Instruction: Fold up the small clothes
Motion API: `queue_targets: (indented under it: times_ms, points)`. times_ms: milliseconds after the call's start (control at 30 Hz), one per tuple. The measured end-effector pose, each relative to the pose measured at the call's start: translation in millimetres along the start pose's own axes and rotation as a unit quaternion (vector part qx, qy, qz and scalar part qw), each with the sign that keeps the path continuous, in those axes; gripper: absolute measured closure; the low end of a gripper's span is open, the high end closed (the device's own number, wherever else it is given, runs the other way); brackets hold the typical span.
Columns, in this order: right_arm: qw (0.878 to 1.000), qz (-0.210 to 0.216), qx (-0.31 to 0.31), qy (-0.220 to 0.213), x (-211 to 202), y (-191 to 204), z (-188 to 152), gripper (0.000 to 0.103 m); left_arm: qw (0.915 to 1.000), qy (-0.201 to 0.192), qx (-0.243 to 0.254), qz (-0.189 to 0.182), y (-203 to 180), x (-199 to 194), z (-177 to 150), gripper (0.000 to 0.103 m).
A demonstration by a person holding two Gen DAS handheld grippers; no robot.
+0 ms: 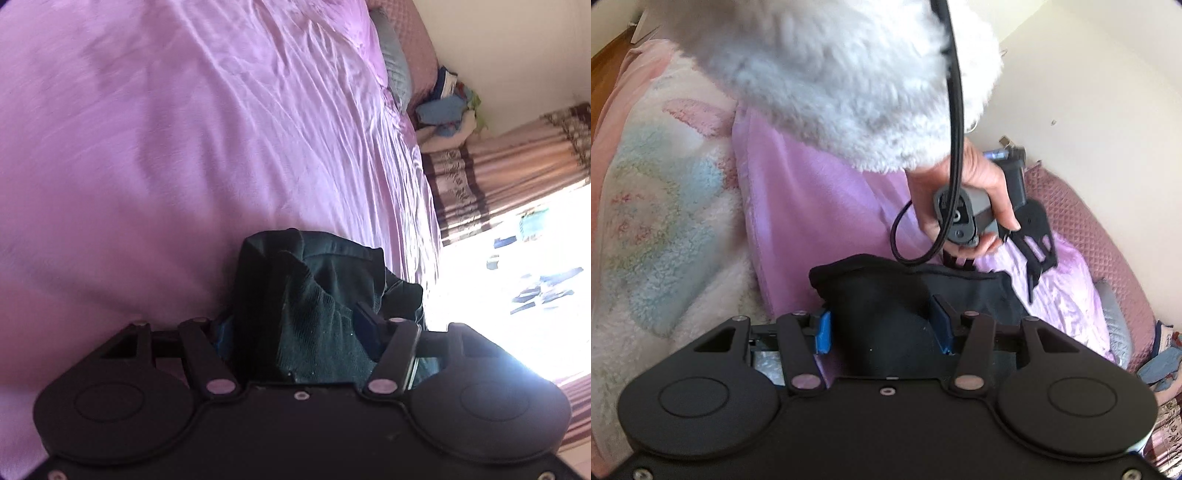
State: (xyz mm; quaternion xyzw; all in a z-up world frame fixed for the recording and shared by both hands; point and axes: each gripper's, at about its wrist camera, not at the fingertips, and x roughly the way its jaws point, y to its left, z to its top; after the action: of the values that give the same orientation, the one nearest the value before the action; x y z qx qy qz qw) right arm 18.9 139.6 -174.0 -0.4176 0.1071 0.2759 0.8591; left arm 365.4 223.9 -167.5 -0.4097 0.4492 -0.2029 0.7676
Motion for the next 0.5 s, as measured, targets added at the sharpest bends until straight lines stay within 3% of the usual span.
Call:
queue_targets:
  times_ms: [167, 233, 267, 300, 500]
  points:
    - [1.0, 0.015, 0.017, 0.0, 0.6, 0.6, -4.0, 0.08, 0.9996, -0.01, -0.021, -0.017, 2.4, -1.9, -3.5, 0.045]
    - [0.999, 0.016, 0.028, -0.004, 0.3, -2.8, -5.7, 0.083, 0.9996, -0.012, -0.018, -0.018, 2.8, -4.1, -6.9, 0.061]
    - [0.999, 0.018, 0.034, -0.006, 2.0, -4.9, -7.6, 0.086, 0.9997, -0.009, -0.018, -0.015, 2.7, -4.0, -8.6, 0.085]
    - [0.999, 0.02, 0.042, -0.006, 1.2, -8.0, -7.9, 0.089, 0.9996, -0.005, -0.023, -0.019, 4.3, -4.8, -10.0, 0.089]
    - [0.995, 0.035, 0.088, -0.008, -1.4, -29.8, -7.4, 0.095, 0.9994, -0.014, -0.031, -0.005, -7.7, -8.7, -12.2, 0.09]
